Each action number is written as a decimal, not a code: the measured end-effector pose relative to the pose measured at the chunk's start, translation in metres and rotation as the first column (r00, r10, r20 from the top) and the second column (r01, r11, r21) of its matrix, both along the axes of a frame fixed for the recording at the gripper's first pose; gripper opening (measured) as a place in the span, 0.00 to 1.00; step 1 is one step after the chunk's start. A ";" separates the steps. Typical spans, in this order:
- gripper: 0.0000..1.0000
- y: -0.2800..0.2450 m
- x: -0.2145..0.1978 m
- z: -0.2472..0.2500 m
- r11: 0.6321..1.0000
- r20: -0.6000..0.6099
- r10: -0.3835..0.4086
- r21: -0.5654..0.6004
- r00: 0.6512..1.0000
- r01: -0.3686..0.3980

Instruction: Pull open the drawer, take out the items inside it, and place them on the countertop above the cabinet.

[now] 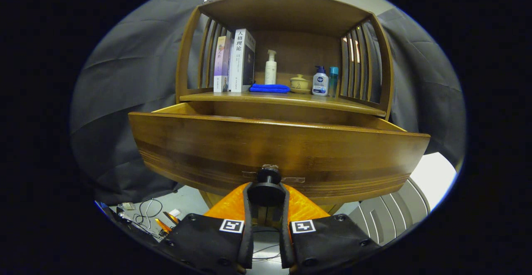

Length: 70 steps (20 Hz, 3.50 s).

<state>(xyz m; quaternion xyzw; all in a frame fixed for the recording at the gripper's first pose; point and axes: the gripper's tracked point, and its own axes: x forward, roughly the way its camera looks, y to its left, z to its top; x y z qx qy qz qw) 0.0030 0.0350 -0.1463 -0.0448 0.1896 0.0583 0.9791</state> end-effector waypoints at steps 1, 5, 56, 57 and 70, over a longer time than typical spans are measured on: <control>0.27 -0.001 -0.006 -0.001 1.000 -0.005 0.005 -0.003 1.000 -0.005; 0.28 -0.001 -0.023 -0.003 1.000 -0.003 0.016 -0.008 1.000 -0.016; 0.99 -0.033 0.115 0.031 0.997 -0.385 0.082 0.022 0.919 -0.080; 0.98 -0.033 0.113 0.026 0.996 -0.414 0.085 0.028 0.906 -0.080; 0.18 -0.032 0.112 0.005 0.995 -0.457 0.089 0.090 0.885 -0.053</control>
